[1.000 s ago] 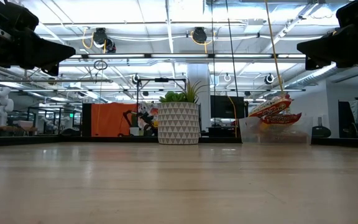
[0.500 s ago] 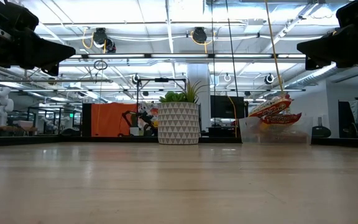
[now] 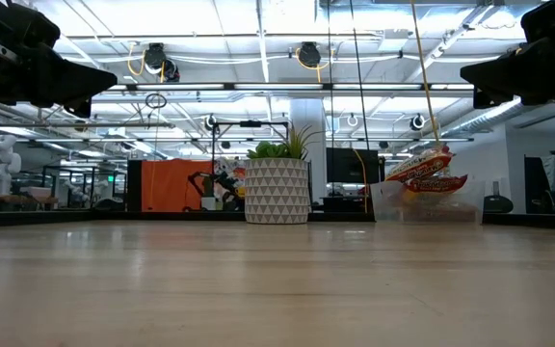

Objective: Sort Maruchan noodles
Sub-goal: Return to Home Position

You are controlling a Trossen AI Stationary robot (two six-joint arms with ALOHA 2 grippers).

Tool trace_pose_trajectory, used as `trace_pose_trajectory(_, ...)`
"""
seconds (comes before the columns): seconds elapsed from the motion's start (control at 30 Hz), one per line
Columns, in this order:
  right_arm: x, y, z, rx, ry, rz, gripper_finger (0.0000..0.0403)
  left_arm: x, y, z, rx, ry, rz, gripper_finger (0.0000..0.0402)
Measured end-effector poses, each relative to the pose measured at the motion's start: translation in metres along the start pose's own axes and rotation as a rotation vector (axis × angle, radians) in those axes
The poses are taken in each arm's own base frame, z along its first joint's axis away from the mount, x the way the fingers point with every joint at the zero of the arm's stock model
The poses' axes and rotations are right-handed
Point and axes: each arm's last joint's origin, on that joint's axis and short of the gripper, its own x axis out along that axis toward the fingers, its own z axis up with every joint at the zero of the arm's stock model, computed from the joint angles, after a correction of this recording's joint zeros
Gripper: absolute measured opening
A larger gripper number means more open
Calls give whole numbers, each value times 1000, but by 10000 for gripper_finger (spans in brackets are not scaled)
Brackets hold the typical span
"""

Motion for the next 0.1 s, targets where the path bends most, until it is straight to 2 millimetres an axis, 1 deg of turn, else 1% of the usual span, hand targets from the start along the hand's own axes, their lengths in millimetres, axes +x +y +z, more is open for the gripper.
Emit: trace_pose_trajectory(0.1, 0, 0, 0, 0, 0, 0, 0, 0, 0, 0, 0, 0, 0, 26)
